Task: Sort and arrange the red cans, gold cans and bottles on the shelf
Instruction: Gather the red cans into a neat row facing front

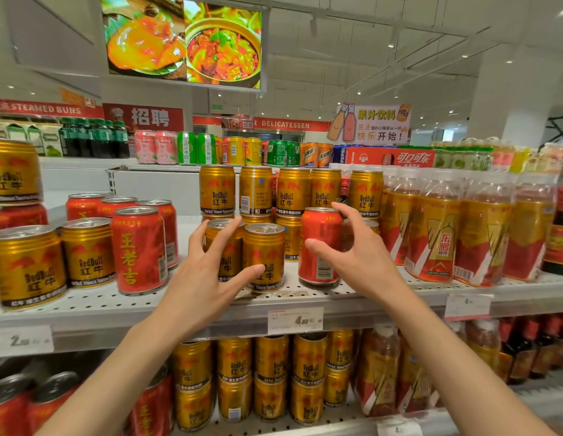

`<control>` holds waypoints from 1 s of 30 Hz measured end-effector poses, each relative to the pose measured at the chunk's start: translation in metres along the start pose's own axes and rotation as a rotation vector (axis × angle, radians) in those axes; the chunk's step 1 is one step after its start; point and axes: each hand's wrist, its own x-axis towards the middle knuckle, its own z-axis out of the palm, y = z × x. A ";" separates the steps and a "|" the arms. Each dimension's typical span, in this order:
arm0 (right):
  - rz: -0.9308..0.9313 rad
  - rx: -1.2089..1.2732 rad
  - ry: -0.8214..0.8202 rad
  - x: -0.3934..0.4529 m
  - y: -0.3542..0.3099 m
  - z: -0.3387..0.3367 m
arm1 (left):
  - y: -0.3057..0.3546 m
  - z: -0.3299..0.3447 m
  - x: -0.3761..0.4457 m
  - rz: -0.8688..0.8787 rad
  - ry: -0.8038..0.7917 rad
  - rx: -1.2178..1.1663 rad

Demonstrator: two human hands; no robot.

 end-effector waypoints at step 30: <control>0.105 0.319 0.037 -0.049 0.035 -0.062 | 0.049 0.046 -0.003 0.192 0.192 -0.105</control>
